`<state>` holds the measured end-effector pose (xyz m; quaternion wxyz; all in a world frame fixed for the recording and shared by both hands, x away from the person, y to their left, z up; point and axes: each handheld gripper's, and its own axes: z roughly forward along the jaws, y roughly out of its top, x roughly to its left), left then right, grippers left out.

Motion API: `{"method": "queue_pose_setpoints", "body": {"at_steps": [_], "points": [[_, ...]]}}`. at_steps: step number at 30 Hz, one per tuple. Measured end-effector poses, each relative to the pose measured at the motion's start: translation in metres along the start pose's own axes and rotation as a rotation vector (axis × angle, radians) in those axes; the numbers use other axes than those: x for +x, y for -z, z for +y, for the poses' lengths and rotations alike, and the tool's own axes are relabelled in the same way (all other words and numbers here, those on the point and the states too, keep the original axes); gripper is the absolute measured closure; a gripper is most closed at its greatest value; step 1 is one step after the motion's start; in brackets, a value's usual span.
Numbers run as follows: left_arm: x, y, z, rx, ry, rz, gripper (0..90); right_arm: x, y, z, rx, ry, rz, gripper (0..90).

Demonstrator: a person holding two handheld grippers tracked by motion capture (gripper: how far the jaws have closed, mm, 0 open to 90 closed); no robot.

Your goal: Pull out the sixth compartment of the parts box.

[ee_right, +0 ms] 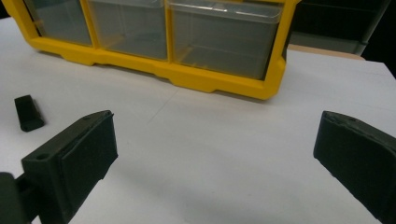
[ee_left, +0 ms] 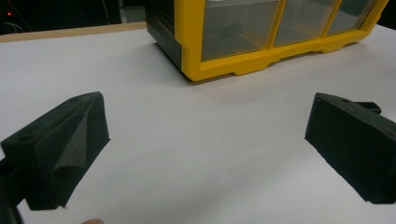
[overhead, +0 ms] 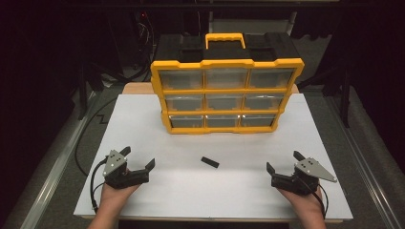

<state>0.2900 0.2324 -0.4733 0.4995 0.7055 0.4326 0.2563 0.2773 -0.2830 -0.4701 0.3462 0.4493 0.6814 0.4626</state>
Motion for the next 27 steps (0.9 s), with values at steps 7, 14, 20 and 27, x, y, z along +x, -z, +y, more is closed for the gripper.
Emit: {"method": "queue_pose_setpoints", "body": {"at_steps": [7, 14, 20, 27], "points": [[-0.0007, -0.0031, -0.0029, 0.012, -0.023, -0.002, 0.7, -0.0059, -0.0019, -0.0047, 0.010, -0.001, -0.006, 0.2], [0.0013, -0.0028, -0.0036, 0.017, -0.008, -0.013, 0.7, -0.0016, -0.0060, -0.0038, 0.028, 0.022, -0.013, 0.2], [0.0020, -0.0021, -0.0042, 0.007, -0.007, -0.012, 0.7, 0.0008, -0.0048, -0.0038, 0.036, 0.031, -0.024, 0.2], [0.0027, -0.0042, -0.0057, 0.018, -0.004, -0.013, 0.7, -0.0008, -0.0058, -0.0040, 0.038, 0.033, -0.030, 0.2]]}}
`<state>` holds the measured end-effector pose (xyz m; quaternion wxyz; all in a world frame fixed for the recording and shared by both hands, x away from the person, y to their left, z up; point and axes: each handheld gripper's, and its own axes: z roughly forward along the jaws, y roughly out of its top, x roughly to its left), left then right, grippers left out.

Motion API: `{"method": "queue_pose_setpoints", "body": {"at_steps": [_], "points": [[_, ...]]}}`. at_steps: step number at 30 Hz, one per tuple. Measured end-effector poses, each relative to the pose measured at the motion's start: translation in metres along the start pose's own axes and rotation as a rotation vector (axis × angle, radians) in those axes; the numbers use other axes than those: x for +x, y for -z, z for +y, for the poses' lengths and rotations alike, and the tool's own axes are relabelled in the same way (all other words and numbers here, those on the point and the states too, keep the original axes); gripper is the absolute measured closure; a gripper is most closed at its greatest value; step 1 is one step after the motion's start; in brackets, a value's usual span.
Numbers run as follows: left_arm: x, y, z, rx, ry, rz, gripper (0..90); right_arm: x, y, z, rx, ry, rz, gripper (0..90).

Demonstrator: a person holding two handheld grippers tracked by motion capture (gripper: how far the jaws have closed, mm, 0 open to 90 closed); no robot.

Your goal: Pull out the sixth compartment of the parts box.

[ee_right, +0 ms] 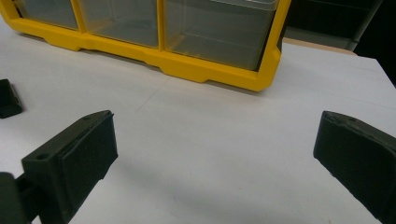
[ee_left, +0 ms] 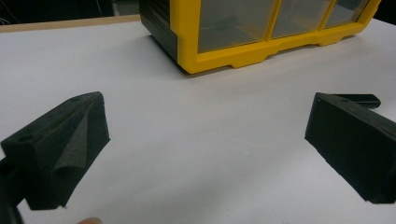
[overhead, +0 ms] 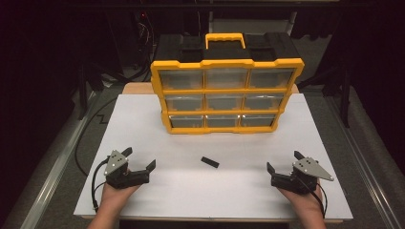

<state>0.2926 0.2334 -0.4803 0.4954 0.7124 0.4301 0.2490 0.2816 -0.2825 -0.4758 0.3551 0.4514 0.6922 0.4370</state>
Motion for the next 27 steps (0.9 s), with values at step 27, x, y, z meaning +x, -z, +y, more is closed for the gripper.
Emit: {"method": "queue_pose_setpoints", "body": {"at_steps": [27], "points": [[0.001, 0.001, 0.000, -0.011, 0.001, -0.003, 0.7, -0.003, -0.042, 0.021, -0.008, 0.032, -0.016, 0.2]]}}
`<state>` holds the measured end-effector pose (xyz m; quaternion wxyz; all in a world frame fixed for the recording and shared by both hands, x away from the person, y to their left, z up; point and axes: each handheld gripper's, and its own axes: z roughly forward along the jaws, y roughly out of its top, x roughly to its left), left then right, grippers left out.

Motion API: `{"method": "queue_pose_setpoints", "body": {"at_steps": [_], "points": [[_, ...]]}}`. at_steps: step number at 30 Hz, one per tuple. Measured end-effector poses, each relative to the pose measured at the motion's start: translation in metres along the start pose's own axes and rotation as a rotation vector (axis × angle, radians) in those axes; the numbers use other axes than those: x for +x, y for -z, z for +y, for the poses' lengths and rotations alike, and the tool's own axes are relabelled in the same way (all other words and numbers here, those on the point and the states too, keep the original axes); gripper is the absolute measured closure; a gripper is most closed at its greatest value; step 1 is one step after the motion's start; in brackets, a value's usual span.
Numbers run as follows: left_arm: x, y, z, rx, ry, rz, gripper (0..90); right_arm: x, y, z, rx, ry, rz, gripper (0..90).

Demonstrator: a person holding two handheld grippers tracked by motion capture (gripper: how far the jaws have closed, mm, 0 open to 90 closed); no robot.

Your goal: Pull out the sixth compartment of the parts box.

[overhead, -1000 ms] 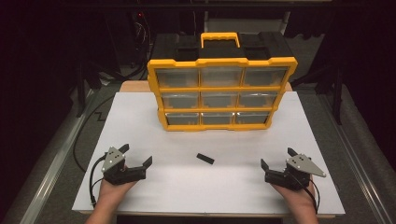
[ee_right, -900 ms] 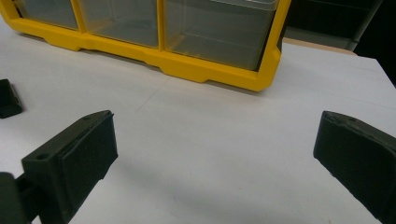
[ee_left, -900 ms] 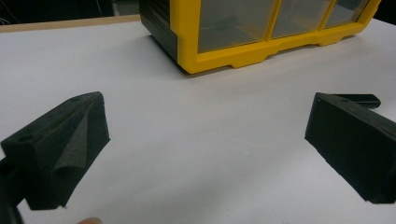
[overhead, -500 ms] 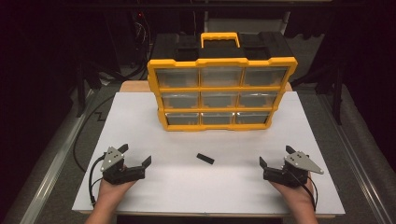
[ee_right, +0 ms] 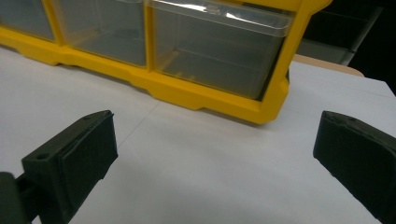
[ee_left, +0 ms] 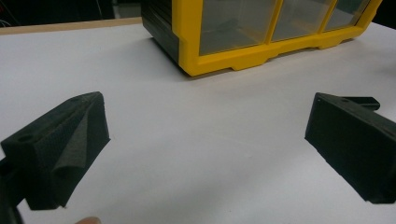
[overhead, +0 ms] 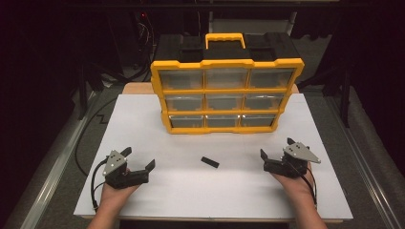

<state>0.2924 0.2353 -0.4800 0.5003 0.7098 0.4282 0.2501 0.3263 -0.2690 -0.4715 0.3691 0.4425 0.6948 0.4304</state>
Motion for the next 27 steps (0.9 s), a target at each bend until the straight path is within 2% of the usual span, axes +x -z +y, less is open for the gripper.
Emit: {"method": "queue_pose_setpoints", "body": {"at_steps": [9, 27], "points": [[0.000, 0.000, -0.001, -0.005, 0.010, 0.004, 0.7, -0.011, -0.019, 0.004, 0.026, -0.007, -0.034, 0.3], [0.001, 0.001, -0.001, -0.005, 0.016, -0.001, 0.7, -0.014, -0.005, 0.004, 0.023, 0.019, -0.046, 0.2]]}}
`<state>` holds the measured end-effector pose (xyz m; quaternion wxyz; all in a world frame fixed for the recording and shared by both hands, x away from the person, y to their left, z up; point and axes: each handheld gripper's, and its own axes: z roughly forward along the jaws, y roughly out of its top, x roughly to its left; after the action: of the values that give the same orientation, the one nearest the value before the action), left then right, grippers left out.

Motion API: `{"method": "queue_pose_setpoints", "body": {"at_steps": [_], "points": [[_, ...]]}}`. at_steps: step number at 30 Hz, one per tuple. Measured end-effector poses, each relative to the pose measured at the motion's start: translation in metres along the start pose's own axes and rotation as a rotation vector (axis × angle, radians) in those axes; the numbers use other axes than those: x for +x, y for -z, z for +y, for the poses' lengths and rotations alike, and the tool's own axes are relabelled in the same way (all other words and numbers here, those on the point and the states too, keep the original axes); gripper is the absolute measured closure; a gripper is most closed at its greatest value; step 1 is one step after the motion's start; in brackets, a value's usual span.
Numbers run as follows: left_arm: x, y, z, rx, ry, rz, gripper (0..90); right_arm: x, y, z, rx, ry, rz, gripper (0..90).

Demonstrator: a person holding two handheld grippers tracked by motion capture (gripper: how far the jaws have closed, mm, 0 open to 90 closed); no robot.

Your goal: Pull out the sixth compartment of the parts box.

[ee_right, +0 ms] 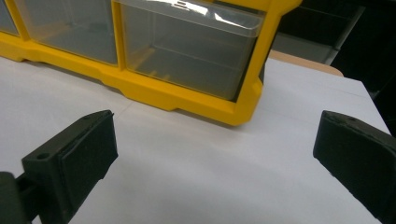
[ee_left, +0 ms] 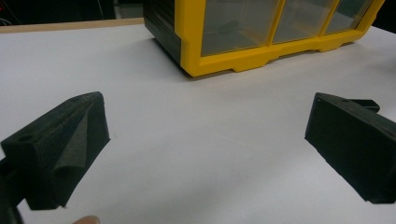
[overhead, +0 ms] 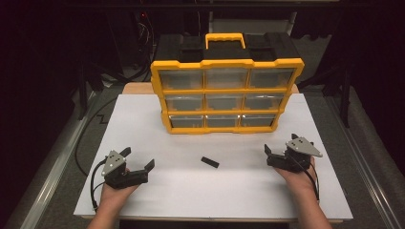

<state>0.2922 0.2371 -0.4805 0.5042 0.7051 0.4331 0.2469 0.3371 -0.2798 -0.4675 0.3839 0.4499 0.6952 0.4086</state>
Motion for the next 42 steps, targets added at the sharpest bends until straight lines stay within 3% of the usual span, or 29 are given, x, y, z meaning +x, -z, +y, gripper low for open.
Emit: {"method": "queue_pose_setpoints", "body": {"at_steps": [5, 10, 24, 42], "points": [[-0.001, 0.000, 0.000, -0.006, 0.000, -0.003, 0.7, -0.005, 0.006, -0.006, 0.020, 0.026, -0.016, 0.2], [-0.001, -0.001, 0.000, -0.001, -0.001, -0.004, 0.7, -0.014, 0.011, -0.011, 0.033, 0.016, -0.025, 0.2], [-0.001, -0.001, 0.000, 0.003, -0.003, -0.006, 0.7, -0.014, 0.010, -0.015, 0.069, 0.065, -0.010, 0.5], [-0.001, -0.001, -0.001, 0.007, -0.008, -0.012, 0.7, 0.006, 0.006, -0.017, 0.127, 0.270, 0.003, 0.6]]}}
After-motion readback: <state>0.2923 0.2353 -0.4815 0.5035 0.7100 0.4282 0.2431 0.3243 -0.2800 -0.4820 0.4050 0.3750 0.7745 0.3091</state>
